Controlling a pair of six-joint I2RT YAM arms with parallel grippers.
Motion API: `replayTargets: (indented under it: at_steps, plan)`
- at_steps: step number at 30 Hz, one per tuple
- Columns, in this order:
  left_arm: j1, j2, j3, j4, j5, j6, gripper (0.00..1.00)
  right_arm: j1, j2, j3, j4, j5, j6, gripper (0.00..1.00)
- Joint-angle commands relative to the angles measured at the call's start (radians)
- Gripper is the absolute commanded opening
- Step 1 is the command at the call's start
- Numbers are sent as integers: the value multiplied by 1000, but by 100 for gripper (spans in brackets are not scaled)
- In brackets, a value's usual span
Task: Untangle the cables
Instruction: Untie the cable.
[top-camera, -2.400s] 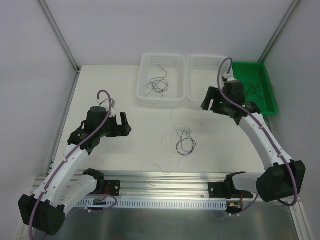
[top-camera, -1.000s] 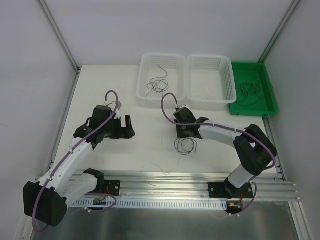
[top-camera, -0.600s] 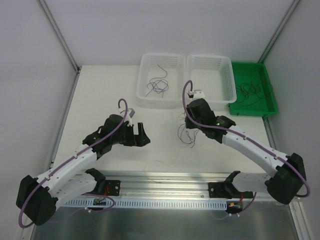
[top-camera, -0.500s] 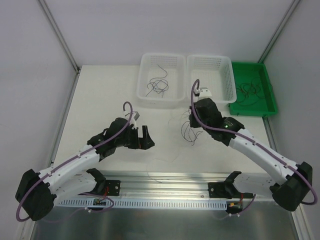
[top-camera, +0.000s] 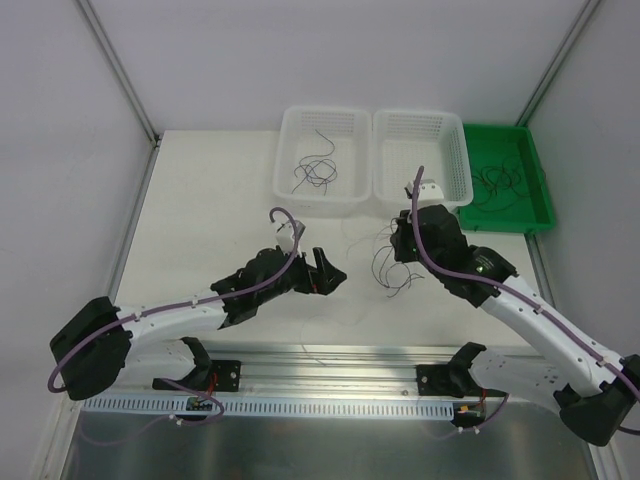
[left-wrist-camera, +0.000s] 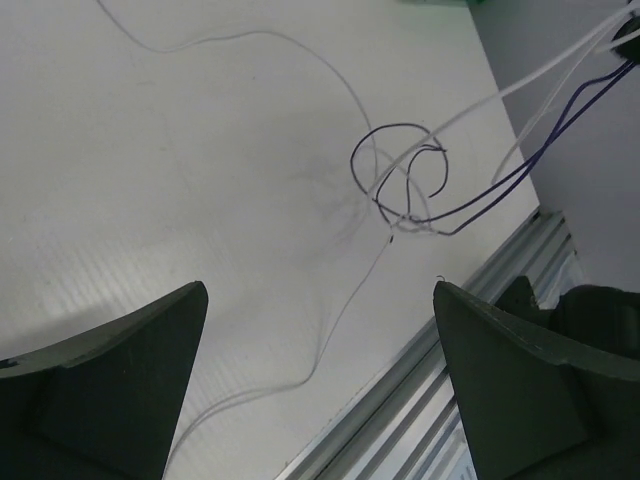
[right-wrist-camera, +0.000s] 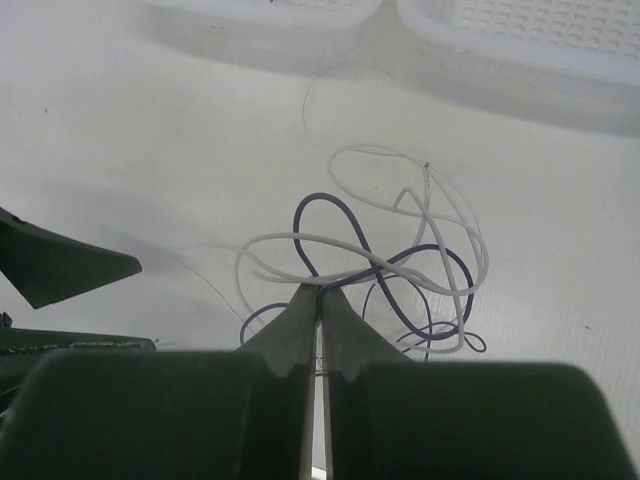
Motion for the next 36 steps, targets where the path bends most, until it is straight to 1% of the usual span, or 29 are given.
replayTargets:
  at_steps: [1,2,6,9,13,14,16,17,18,19,20,22,23,24,25,26,27,28,30,31,33,34,36]
  plan:
    - [-4,74,29,277,-19,-55,97,3,-37,-18,14,-35,15,1]
    - [-7,117,63,278,-12,-48,96,4,-43,-23,21,-41,15,1]
    - [-20,200,103,320,-15,-56,95,3,-56,-32,25,-47,19,1]
    - [-26,263,138,320,-55,-70,90,4,-65,-35,27,-67,24,1]
    - [-30,320,176,324,-81,-82,75,4,-72,-41,30,-81,25,1]
    - [-33,329,190,328,-81,-79,66,4,-72,-44,27,-75,22,1]
    - [-38,328,196,326,-80,-71,53,4,-71,-50,19,-55,16,1]
    - [-40,315,192,325,-80,-59,34,3,-72,-61,15,-48,13,1]
    - [-38,303,184,323,-95,-56,17,3,-77,-66,11,-29,9,1]
    - [-38,286,174,318,-109,-52,4,4,-79,-72,10,-18,5,1]
    - [-38,239,157,268,-126,-41,0,4,-80,-78,7,-6,-4,1]
    - [-37,181,161,149,-199,-21,0,0,-83,-100,-2,37,-10,1]
    - [-35,118,187,75,-237,2,0,-3,-83,-107,-4,46,-14,1]
    - [-33,86,202,-79,-271,17,0,-16,-83,-116,-4,58,-19,1]
    - [-30,55,218,-144,-334,34,0,-25,-85,-138,-5,61,-19,1]
    - [-20,-8,238,-192,-353,74,0,-36,-80,-149,-2,61,-19,1]
    - [-11,-42,242,-274,-367,94,0,-63,-80,-162,2,46,-21,1]
    - [-1,-113,247,-309,-396,109,0,-82,-79,-184,5,35,-19,1]
    - [43,-184,259,-404,-408,148,0,-135,-79,-207,16,-3,-21,1]
    - [65,-249,265,-456,-413,160,0,-155,-77,-225,18,-12,-19,1]
    - [133,-306,293,-519,-408,197,0,-206,-82,-238,18,-40,-19,1]
    - [160,-353,305,-583,-401,214,0,-221,-82,-244,18,-44,-21,1]
    - [236,-389,351,-648,-393,251,0,-266,-82,-250,11,-66,-25,1]
